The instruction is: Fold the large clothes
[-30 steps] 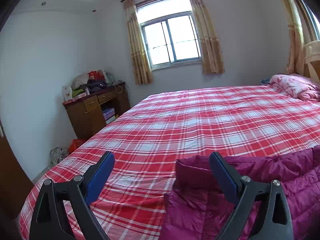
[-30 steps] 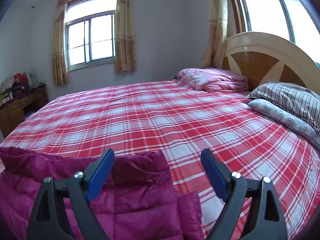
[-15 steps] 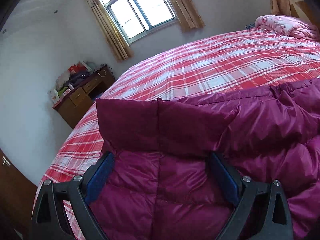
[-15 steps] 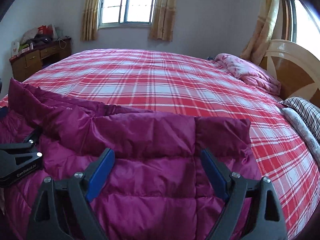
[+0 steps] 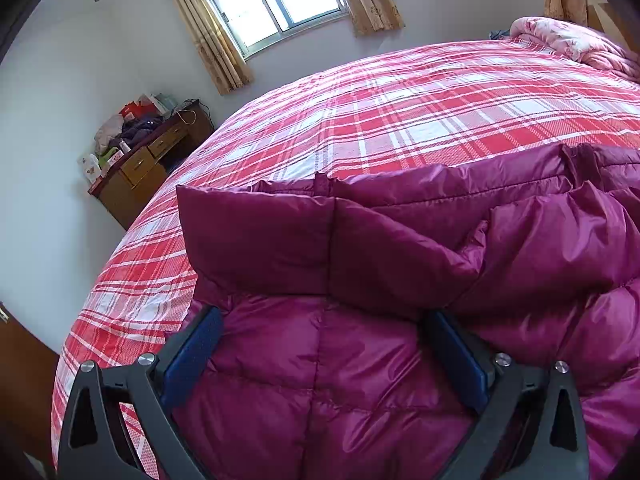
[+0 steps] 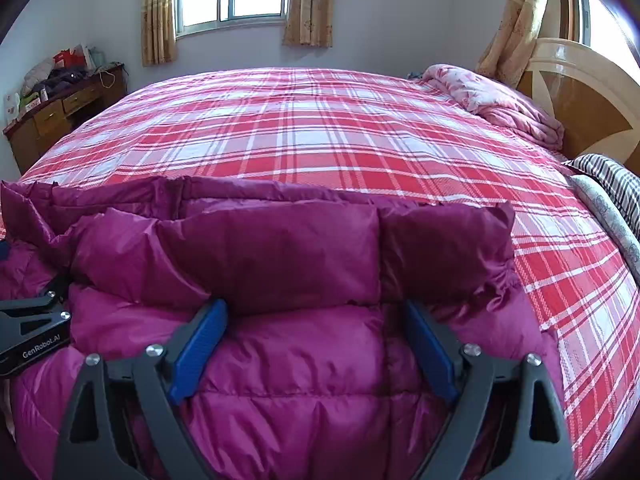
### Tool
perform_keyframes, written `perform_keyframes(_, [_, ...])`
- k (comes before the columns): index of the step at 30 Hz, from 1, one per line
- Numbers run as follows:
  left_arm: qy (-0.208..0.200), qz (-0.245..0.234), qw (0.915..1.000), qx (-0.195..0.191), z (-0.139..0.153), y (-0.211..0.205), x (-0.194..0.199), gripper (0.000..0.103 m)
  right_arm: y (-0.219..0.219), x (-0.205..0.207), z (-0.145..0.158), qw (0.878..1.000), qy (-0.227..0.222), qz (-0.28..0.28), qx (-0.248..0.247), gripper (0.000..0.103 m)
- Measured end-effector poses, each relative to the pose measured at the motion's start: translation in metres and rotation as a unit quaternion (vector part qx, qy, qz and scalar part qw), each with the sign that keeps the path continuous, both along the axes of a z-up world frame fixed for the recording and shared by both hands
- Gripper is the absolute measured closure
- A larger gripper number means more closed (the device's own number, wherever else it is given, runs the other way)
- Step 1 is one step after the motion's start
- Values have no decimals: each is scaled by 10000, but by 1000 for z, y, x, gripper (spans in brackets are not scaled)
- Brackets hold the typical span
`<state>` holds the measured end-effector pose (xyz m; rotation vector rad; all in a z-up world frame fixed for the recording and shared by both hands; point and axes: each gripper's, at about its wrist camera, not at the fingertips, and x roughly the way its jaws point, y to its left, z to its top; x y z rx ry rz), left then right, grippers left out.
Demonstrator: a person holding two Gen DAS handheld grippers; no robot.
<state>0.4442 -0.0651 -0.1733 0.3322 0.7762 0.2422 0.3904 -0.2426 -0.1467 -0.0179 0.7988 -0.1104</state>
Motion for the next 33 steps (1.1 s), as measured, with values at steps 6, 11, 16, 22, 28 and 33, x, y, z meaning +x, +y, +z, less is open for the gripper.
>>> perform_keyframes(6, [45,8,10000,-6,-1,1,2,1,0,3,-4,9999,148,-33,1,12])
perform_keyframes(11, [70,19,10000,5,-2,1,5,1,0,6,-8,9996,288,-46,-6,10])
perform_keyframes(16, [69,27,10000,-38,-2,2,6,1,2,8,-11,9992,380,-61,-75,10])
perform_keyframes(22, [70,32,10000,-54,-3,3,7,1,2,9,-13,9989,449,-63,-70,9])
perform_keyframes(28, [73,31,10000,-59,-3,3,7,1,3,10,-13,9988,472,-73,-130,9])
perform_keyframes(33, [66,28,9999,-70,-3,4,6,1,5,10,-11,9986,489,-82,-209,9])
